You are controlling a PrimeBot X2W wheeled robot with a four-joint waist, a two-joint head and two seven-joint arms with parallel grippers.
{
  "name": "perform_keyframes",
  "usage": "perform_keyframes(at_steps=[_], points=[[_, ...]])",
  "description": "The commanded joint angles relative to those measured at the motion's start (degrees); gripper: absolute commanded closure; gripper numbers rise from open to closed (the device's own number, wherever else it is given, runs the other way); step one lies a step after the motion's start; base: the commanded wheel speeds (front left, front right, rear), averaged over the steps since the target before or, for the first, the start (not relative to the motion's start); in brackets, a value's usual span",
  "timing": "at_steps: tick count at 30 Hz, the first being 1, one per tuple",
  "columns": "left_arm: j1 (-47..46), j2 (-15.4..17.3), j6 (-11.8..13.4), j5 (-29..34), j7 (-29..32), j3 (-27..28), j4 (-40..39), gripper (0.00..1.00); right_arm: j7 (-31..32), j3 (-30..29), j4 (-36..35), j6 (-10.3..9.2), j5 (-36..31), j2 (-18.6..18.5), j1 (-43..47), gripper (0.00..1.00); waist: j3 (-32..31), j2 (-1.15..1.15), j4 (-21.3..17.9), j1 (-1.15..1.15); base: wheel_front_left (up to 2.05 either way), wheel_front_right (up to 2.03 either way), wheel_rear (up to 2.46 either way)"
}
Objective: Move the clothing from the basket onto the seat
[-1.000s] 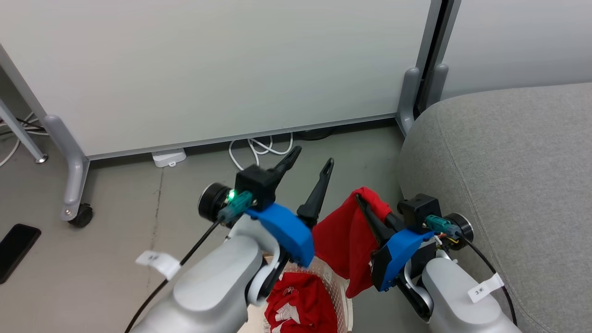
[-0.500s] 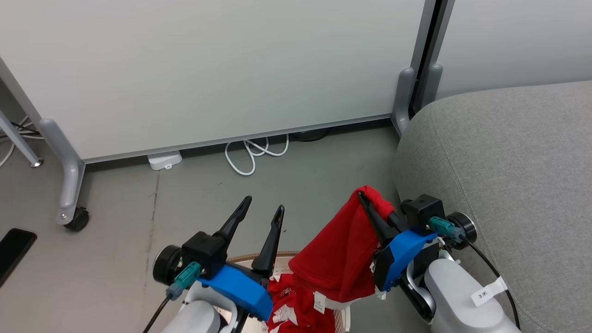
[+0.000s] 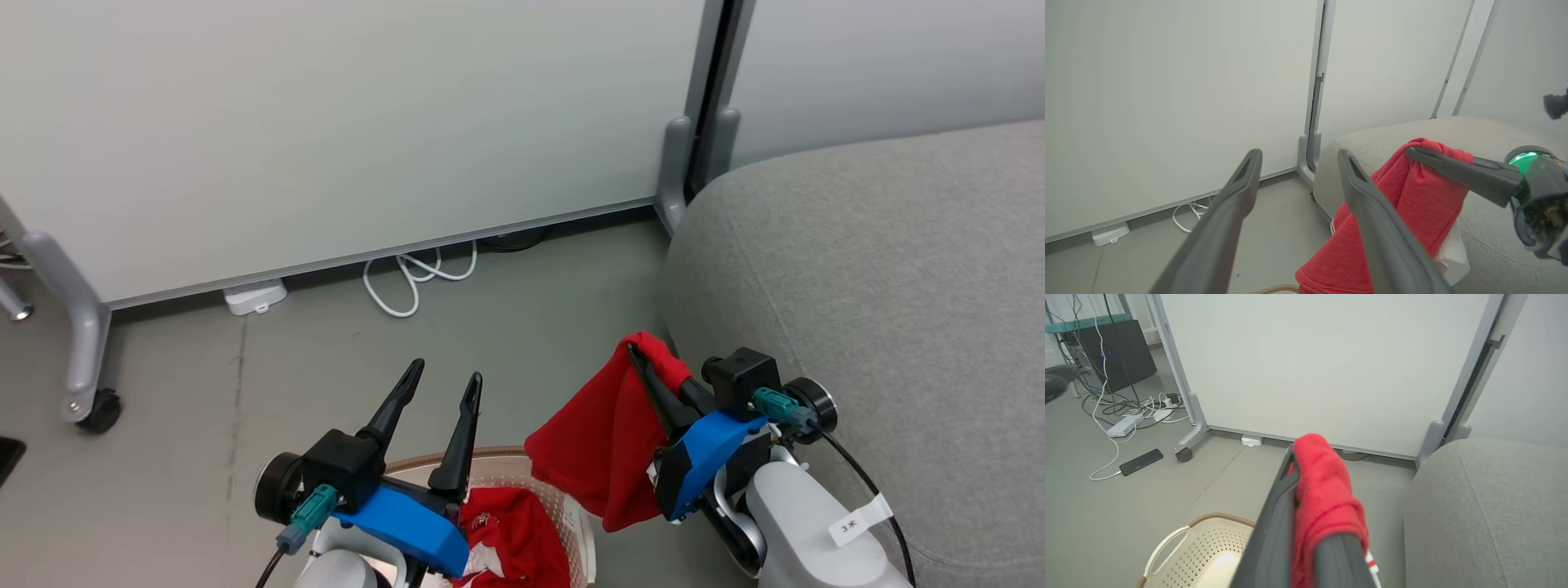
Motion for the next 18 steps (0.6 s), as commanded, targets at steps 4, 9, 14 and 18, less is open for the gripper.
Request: perform_keyframes(at_steps=[4,9,14,18], points=[[1.0,-0.5,-0.9,1.3,-0.2,1.5,0.8,0.00,0.2,0.7,-1.1,0.03,-0.4,-0.1,0.4,1.00,0.6,0.00,-2.9,0.00,0.00,0.00,0.00],[1.0,-1.2,-1.7,2.5,-0.2,2.8,1.5,0.00,0.5,0.8,-2.2,0.03,-0.4,-0.1,0.1,1.00,1.7,0.00,-6.3,0.00,0.00,0.00,0.00],[0.6,-1.9,-2.4,3.6,-0.2,3.9,2.0,0.00,0.7,0.6,-3.3,0.03,-0.6,-0.1,0.0,1.00,2.6,0.00,-9.7,0.00,0.00,0.00,0.00],[0.1,-2.2,-2.9,4.3,-0.2,4.6,2.3,0.00,0.6,0.2,-4.0,0.03,-0.6,-0.1,-0.2,1.00,3.5,0.00,-12.6,0.00,0.00,0.00,0.00]])
